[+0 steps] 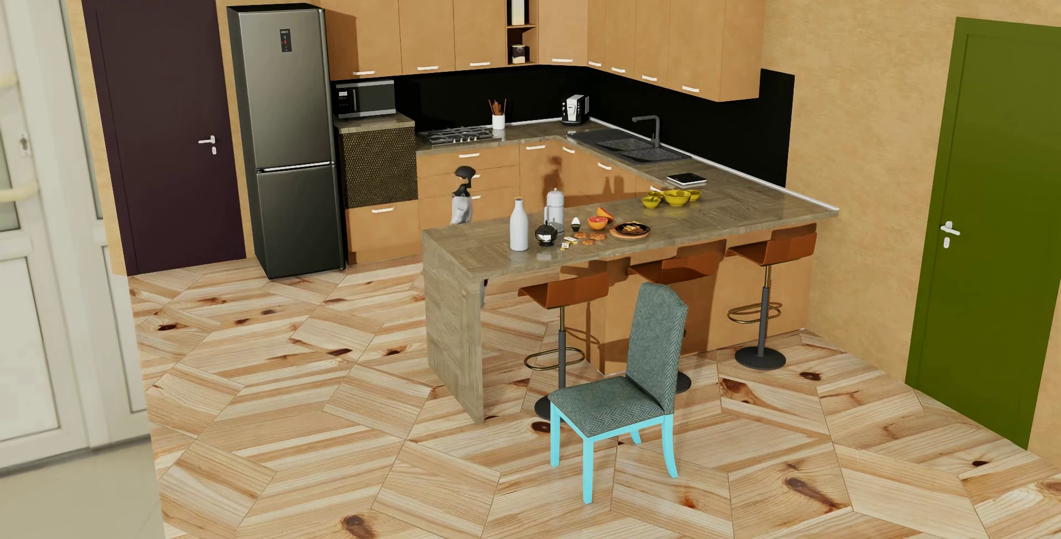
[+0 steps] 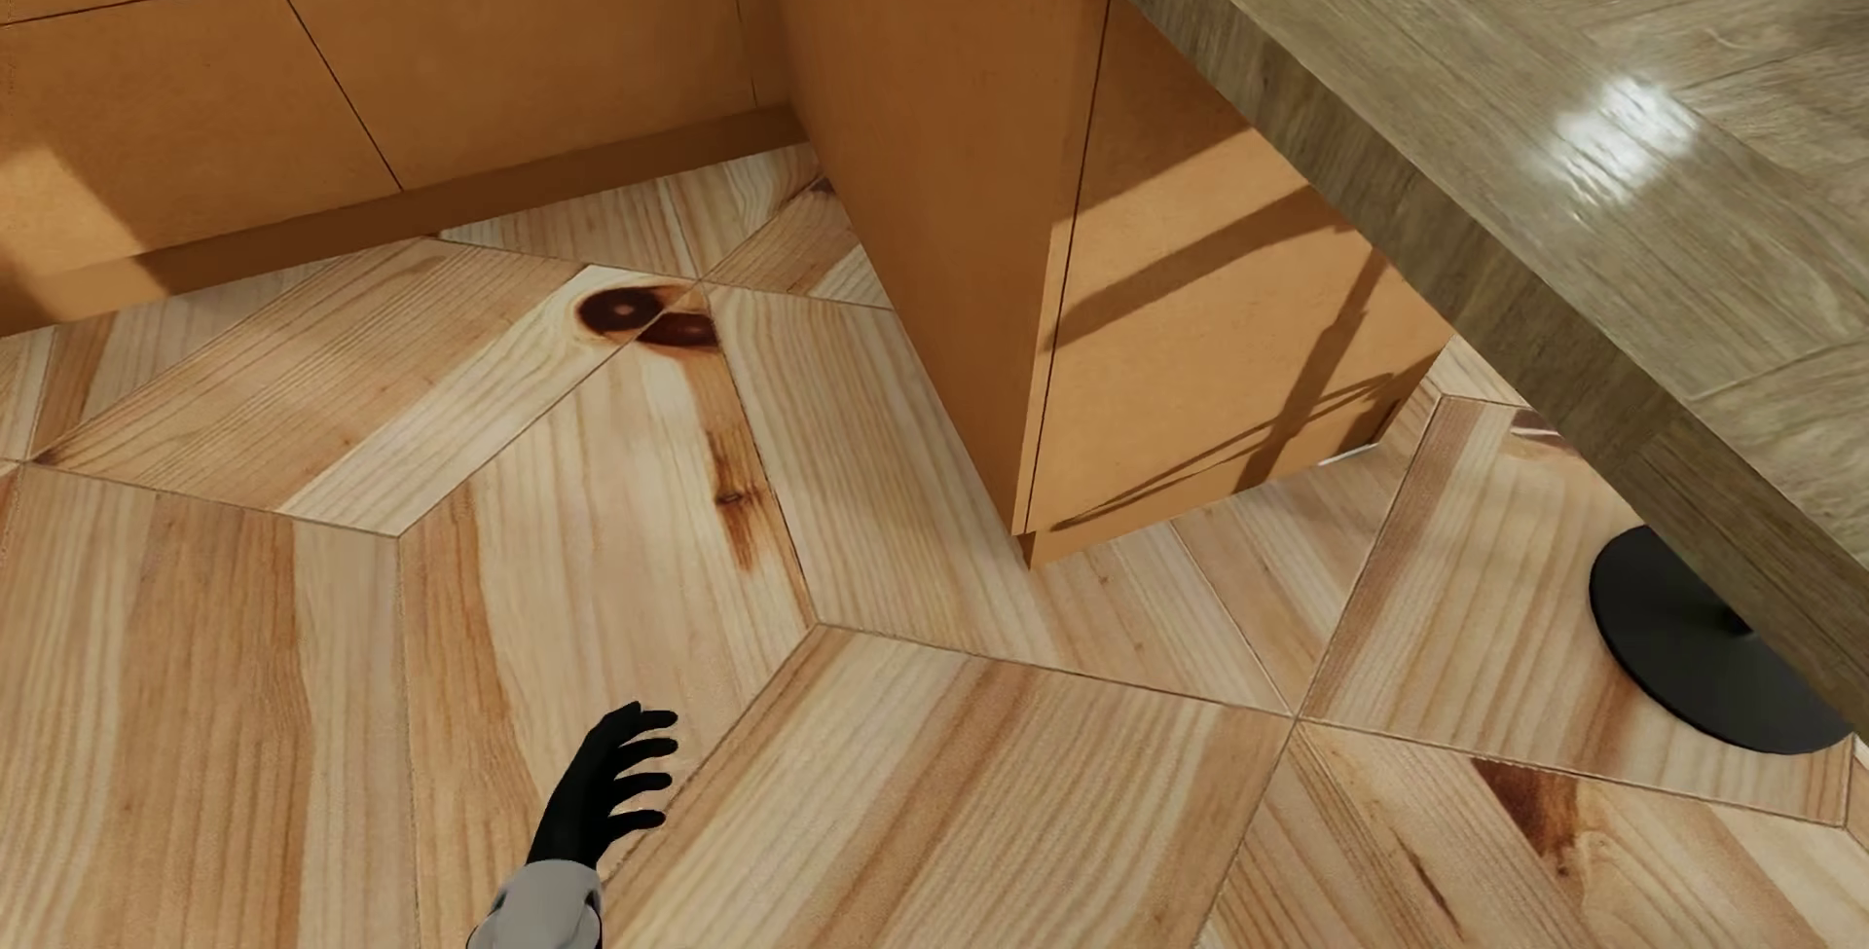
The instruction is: Avoid the counter
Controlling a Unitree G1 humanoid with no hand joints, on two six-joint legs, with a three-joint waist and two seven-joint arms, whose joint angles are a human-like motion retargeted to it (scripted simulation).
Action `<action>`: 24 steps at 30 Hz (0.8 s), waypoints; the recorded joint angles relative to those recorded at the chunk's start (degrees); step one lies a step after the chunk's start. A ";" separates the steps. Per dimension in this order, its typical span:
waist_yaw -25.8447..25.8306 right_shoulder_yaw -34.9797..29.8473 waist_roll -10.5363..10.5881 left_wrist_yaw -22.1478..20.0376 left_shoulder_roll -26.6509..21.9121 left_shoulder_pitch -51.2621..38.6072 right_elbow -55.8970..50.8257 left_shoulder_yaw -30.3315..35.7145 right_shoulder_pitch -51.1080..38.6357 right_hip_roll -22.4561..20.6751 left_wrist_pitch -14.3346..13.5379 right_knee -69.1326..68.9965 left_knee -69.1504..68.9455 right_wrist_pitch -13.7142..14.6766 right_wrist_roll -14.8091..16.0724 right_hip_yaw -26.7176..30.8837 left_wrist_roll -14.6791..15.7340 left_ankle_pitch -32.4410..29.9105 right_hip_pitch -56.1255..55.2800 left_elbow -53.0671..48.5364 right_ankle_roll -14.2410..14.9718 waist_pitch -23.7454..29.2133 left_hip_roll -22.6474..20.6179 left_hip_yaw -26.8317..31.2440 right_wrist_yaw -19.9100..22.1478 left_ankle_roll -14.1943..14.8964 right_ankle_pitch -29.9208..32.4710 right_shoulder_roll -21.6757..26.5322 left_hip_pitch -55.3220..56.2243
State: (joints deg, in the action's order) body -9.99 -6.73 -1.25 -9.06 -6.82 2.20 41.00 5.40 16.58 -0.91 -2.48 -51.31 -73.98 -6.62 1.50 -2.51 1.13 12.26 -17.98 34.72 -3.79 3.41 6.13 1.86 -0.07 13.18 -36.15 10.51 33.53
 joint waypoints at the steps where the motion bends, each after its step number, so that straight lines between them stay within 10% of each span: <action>1: 1.53 0.64 1.73 0.31 -1.32 3.87 -2.50 -0.91 -0.65 -1.27 -1.77 -0.39 5.56 -2.08 -0.78 1.20 -0.93 3.74 2.29 -1.80 0.06 0.56 -0.41 0.31 3.07 0.77 -0.28 -0.35 4.54; 3: 2.23 2.22 4.75 1.60 -6.02 7.85 -8.14 -3.19 -3.72 -2.80 -6.14 -16.78 22.28 -5.85 -0.56 1.60 -3.45 -0.51 -1.28 2.76 -1.36 1.48 -1.80 -1.23 7.82 1.13 8.78 -2.76 7.66; 5: 0.49 3.53 1.62 0.75 -7.82 3.07 -6.53 -6.83 -2.67 -1.61 -4.24 -28.87 21.55 -5.72 -2.13 2.56 -4.06 4.73 -11.85 4.02 0.58 1.46 -4.83 -1.07 4.82 -13.26 24.33 -1.89 3.77; 7: -0.88 6.78 -2.22 0.16 -5.05 -1.66 -5.51 -4.26 1.04 1.02 -0.46 -14.77 25.85 -3.26 -7.69 6.31 -3.48 5.57 -18.33 -0.25 3.04 2.17 -5.86 -1.17 -1.01 -8.04 9.74 -1.97 -0.92; 8: -0.34 5.49 -3.55 1.06 -3.16 -2.63 -3.83 -1.55 0.75 3.77 -0.69 -2.80 26.21 -2.27 -11.07 7.52 -3.67 5.78 -17.33 1.70 3.10 2.17 -6.89 -0.06 -3.44 -9.15 12.56 -1.98 -2.39; 12: 8.73 2.54 1.50 10.35 -3.70 4.98 -5.58 -2.73 -9.46 2.35 -0.26 1.81 24.21 3.76 -9.92 3.84 -5.23 9.97 -10.48 1.94 5.43 4.32 -4.84 0.12 -5.55 -17.26 14.00 -1.32 -4.21; 14: 9.45 2.27 3.45 12.27 -5.87 7.46 -6.65 -4.64 -11.17 2.44 2.55 0.87 28.47 9.90 -3.36 3.57 -4.89 9.02 -9.97 1.29 3.54 4.14 -4.61 0.49 -2.73 -9.95 17.40 -2.52 -7.56; 16: 8.31 3.16 2.95 9.94 -3.82 8.09 -6.37 -4.97 -9.44 3.42 4.57 4.19 29.86 12.28 0.94 3.42 -3.14 7.33 -9.02 -0.02 -6.97 2.61 -5.30 -0.43 -2.14 -9.04 17.02 -1.72 -9.18; 18: 6.69 2.81 2.61 6.63 -2.39 4.79 -4.50 -0.84 -8.56 3.45 6.99 8.91 26.68 8.81 0.92 4.52 -1.34 7.51 -6.59 -1.42 6.88 0.80 -4.88 -0.82 -2.24 -13.43 16.46 -0.60 -8.21; 24: 5.97 2.97 -0.21 6.55 -4.08 5.49 -4.53 -3.39 -5.45 2.39 5.91 12.40 33.58 1.13 -0.94 3.77 1.39 8.43 -3.86 0.08 6.26 0.04 -3.95 0.75 0.42 -10.58 18.17 -2.06 -12.87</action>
State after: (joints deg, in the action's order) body -4.02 -3.75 -1.47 -2.51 -10.90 7.69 36.47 2.00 11.13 1.48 3.44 -38.92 -40.40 -5.49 0.56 1.26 2.52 20.69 -21.84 34.79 2.47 3.46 2.17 2.60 0.35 2.61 -17.98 8.46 20.66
